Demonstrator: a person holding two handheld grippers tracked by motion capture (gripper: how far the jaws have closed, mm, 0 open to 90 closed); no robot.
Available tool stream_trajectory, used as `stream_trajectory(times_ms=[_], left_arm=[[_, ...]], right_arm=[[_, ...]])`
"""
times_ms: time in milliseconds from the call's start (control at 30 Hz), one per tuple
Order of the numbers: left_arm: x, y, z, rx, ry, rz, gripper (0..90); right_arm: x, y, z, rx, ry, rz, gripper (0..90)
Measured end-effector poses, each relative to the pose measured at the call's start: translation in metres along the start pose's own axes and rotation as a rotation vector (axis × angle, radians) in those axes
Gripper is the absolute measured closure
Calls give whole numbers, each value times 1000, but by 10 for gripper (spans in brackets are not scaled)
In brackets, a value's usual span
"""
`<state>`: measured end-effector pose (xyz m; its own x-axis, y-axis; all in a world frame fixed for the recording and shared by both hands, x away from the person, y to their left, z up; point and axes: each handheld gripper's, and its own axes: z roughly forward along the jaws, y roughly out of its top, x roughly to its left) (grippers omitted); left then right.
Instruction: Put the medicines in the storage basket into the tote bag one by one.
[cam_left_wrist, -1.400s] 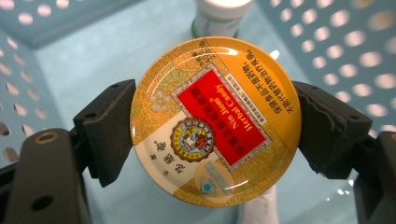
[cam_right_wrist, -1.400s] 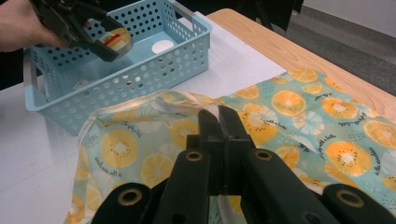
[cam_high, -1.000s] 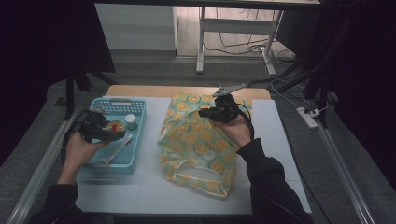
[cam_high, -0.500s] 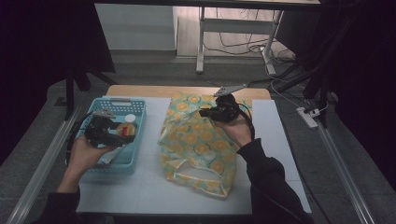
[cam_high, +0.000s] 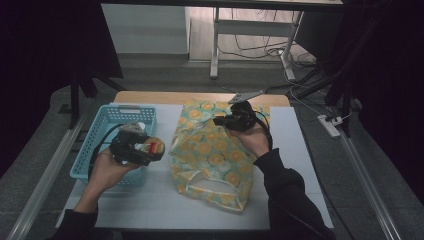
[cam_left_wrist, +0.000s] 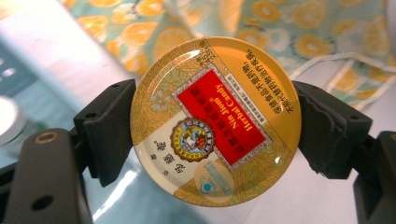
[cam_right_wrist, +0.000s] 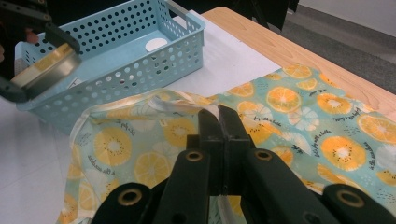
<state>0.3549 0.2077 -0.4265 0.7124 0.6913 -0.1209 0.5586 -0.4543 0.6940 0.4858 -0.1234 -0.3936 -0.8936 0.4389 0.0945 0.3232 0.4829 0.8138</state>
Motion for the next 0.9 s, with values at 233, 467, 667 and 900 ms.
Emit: stream_trajectory(times_ms=[233, 467, 667, 900], left_arm=[[-9, 11, 17, 0, -42, 21, 205], [-23, 28, 31, -3, -55, 68, 205], [-31, 40, 50, -2, -74, 96, 205], [-44, 57, 70, 7, -86, 141, 205]], right_arm=[[0, -1, 1, 3, -3, -2, 900], [-1, -1, 1, 0, -5, -2, 900], [-2, -2, 2, 3, -8, -1, 900], [-7, -3, 2, -1, -10, 9, 900]])
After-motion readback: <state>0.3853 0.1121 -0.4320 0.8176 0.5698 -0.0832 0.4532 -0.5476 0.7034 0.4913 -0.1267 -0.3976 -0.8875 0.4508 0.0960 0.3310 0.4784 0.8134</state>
